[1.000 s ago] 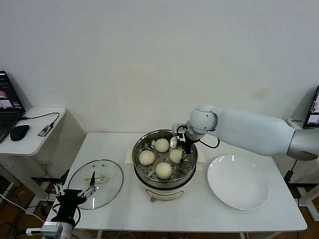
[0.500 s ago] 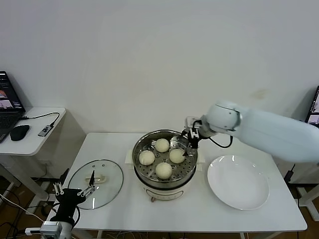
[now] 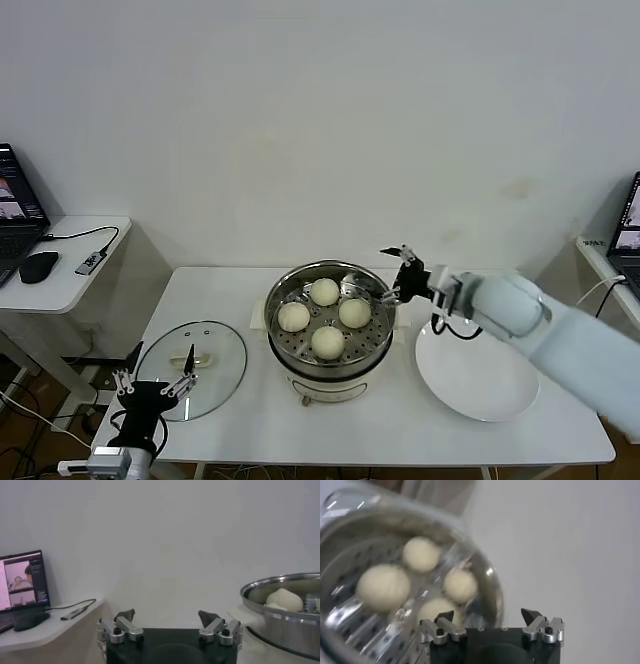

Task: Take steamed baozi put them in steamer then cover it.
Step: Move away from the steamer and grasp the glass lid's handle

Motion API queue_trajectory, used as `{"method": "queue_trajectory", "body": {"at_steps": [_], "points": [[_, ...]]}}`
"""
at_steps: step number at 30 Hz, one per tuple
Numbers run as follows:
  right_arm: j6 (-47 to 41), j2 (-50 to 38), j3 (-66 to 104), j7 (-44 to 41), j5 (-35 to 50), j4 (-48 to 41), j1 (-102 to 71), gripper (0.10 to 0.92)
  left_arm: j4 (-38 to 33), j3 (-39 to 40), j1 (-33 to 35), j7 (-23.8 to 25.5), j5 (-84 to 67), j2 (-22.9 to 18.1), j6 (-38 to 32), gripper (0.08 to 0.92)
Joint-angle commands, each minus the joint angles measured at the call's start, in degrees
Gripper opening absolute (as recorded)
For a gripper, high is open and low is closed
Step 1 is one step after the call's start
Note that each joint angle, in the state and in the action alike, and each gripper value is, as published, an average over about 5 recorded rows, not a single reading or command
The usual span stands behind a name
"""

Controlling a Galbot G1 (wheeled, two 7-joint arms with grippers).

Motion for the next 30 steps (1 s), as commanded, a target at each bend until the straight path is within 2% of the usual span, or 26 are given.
{"method": "queue_trajectory", "body": {"at_steps": [1,6,11,16,21,30], "points": [[20.5,22.0,53.9,3.8,-15.0,3.0,-52.8,0.823,1.5,2.8,-0.8,-1.0,3.1,-1.2,-1.3,0.823],[19.7,34.6,64.6,0.2,-18.2,6.9,-57.1,0.823,6.4,4.0,-2.6,-2.0,14.7,-0.9,-3.8,0.823],[15.3,43.4,72.0,0.0,-18.3,10.6,-61.5,0.823,13.2,2.3,-4.1,-4.2,36.9,1.3,-8.6,0.823],[15.8,45.3,74.6,1.7,-18.0,10.2,-65.1,0.823,17.4,-1.6,-1.1,-5.4,57.2,3.6,-11.5,0.823],[16.0,45.3,77.5,3.9,-17.1,8.5,-65.0,0.823,19.5,-4.3,3.1,-6.3,68.9,6.2,-13.1,0.823],[16.2,46.0,78.0,5.8,-17.7,5.7,-64.2,0.823,26.8,-2.5,-4.9,-3.3,77.1,9.3,-11.5,0.823]]}}
